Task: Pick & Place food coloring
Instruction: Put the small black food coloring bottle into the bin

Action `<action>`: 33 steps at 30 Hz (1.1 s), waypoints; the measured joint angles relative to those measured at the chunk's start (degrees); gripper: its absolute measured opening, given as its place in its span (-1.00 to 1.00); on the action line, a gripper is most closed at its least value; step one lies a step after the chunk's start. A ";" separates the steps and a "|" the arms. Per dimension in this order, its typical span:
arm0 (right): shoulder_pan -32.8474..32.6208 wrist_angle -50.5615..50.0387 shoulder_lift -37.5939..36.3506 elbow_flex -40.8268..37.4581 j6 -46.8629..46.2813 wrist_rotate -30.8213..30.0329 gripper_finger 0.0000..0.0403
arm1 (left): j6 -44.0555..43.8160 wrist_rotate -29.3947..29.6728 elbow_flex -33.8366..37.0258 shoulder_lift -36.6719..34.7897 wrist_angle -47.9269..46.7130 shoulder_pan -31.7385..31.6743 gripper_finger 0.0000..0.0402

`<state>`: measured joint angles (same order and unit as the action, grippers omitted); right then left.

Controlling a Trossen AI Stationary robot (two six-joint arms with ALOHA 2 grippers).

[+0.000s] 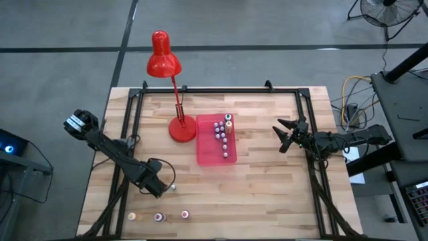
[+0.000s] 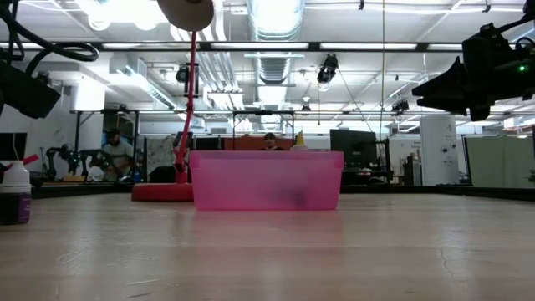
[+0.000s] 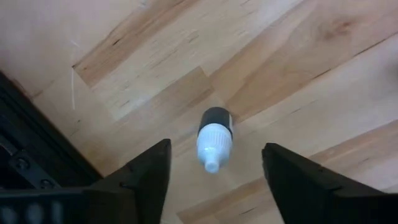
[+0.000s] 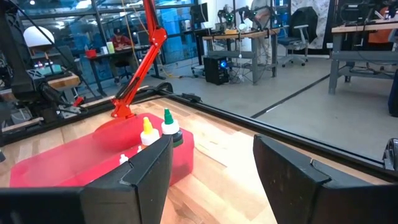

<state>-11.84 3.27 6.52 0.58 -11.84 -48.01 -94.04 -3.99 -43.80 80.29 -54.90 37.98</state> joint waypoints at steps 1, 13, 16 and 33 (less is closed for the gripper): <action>0.00 0.02 0.00 0.00 -0.06 0.00 0.07 | -0.11 0.03 0.04 0.00 -0.02 0.00 0.05; 0.01 0.01 0.00 0.00 0.01 0.00 0.07 | 0.53 0.33 0.01 0.00 0.01 -0.02 -0.50; 0.01 0.00 0.00 0.00 -0.03 0.00 0.07 | 0.56 0.31 -0.24 0.00 0.01 -0.04 -0.63; 0.00 0.00 0.00 0.01 -0.08 0.01 0.07 | 2.18 0.45 -4.42 0.02 -1.36 -3.13 -0.83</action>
<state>-11.84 3.28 6.52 0.59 -11.92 -48.00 -91.87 -3.54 -48.22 80.31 -56.26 34.85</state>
